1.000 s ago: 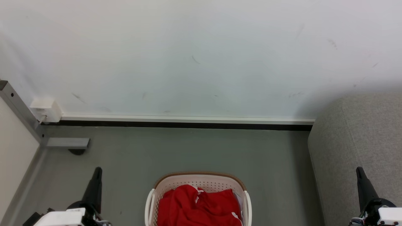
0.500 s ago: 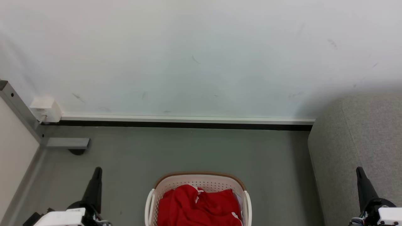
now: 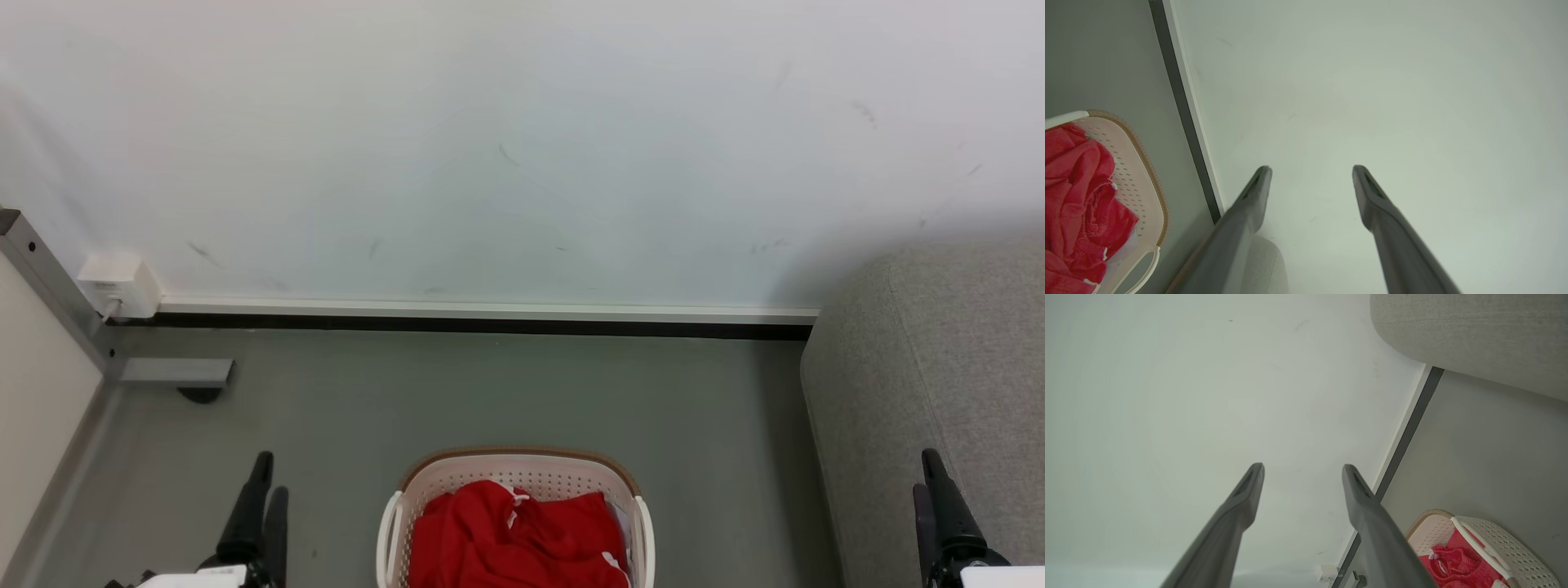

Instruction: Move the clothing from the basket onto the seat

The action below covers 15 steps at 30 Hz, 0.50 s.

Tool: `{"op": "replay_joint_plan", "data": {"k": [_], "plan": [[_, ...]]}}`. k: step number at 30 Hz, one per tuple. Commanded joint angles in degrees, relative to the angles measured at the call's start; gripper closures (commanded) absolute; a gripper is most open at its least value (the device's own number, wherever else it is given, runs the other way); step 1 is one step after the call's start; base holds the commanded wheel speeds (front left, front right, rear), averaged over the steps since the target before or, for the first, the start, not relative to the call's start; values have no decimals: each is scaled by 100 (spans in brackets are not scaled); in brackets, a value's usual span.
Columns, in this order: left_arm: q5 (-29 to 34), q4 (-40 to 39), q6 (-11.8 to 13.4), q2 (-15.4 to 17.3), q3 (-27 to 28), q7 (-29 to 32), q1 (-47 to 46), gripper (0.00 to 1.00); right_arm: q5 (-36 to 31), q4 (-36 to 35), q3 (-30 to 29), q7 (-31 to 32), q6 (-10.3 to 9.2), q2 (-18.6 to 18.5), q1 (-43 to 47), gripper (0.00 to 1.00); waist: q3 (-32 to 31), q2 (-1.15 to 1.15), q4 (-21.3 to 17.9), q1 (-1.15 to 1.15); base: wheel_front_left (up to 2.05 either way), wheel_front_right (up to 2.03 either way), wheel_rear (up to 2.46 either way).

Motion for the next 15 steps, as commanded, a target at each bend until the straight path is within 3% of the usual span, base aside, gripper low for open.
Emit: {"op": "replay_joint_plan", "data": {"k": [1,15], "plan": [[124,-86,-9,37,-29,-65,-95,0,-227,-149,15,-64,-1,-48,-68,0,1,0,4,0,0,0,0],[1420,-282,178,50,-260,-417,-66,0,-2048,-507,149,-418,-2,-64,15,0,8,0,30,0,0,0,0]]}}
